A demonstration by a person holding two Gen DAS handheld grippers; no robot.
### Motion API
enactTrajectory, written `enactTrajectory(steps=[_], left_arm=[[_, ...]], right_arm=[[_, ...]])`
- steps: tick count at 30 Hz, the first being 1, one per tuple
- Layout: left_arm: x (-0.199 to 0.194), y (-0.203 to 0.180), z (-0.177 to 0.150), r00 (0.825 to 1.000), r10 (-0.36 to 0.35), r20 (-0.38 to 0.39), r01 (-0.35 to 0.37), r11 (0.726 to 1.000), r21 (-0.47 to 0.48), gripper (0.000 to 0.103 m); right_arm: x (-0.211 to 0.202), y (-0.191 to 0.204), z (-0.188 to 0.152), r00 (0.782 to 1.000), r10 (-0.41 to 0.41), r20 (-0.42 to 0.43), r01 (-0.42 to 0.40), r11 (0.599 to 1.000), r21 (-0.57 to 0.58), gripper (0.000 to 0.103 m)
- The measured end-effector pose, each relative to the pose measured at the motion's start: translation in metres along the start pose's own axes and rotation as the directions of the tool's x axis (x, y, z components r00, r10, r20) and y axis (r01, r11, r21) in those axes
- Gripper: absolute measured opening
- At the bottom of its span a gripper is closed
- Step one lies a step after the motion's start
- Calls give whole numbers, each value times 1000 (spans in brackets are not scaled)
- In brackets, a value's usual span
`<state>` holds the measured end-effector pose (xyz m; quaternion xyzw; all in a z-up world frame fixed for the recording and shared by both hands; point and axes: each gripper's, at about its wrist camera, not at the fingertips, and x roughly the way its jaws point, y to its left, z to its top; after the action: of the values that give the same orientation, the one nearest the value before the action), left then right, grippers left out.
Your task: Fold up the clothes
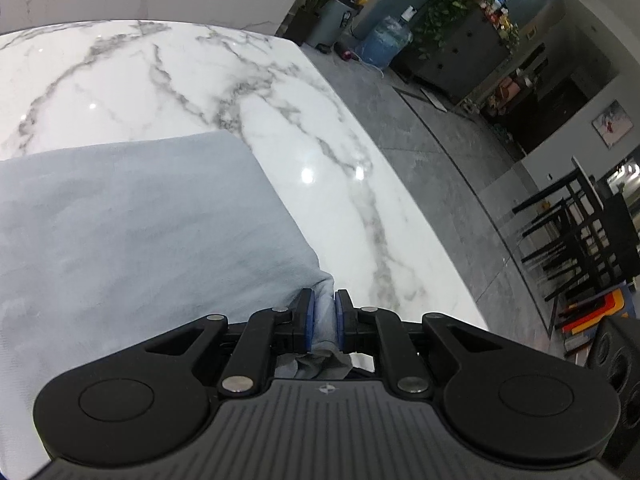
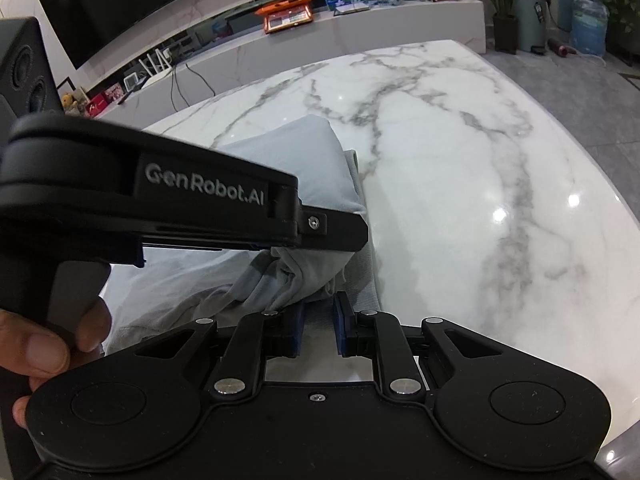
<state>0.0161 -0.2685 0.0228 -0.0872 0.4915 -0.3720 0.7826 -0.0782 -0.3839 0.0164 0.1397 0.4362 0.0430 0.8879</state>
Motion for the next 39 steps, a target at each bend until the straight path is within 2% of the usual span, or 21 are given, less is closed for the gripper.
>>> enactTrajectory(steps=[4,7,11,15,17,20,22,25,28,30,35,39], left_arm=[[-3,-4,-2,1000,11,1,-11,1000,-1,13],[-7,-7,-3,1000,-4,7,4,1000,-14,23],[-23,-17,-3,999,12,38,-13,1000,28,36],[-48,-21,-8,995,45,89,-51,997,65,40],[-68,-13,-14,989,85,119,-92,994,55,40],[-88,0,-24,980,141,142,-148,988,40,40],[-98,10,-33,974,179,141,-185,982,36,39],[-108,22,-47,966,223,130,-229,973,30,39],[-113,32,-57,971,215,105,-216,976,-1,38],[-111,39,-62,977,193,86,-191,981,-33,38],[-106,46,-67,978,198,73,-196,980,-31,37],[-101,57,-72,975,213,64,-210,977,-39,25]], right_arm=[[-3,-6,0,1000,17,-10,-16,999,29,15],[-8,-14,0,1000,3,-2,-3,998,58,15],[-19,-18,0,998,-53,43,51,998,45,15],[-34,-23,0,988,-95,119,87,994,72,15],[-41,-26,1,979,-115,165,101,991,92,15],[-55,-25,2,961,-107,255,82,991,106,15],[-60,-18,3,950,-71,303,49,996,77,15],[-54,-3,6,955,-26,296,23,1000,14,15],[-43,11,10,964,14,264,-2,999,-44,15],[-28,15,12,979,-2,205,12,999,-49,15],[-14,4,8,989,-59,135,60,998,-7,15],[-11,-5,1,991,-79,104,78,997,10,15]])
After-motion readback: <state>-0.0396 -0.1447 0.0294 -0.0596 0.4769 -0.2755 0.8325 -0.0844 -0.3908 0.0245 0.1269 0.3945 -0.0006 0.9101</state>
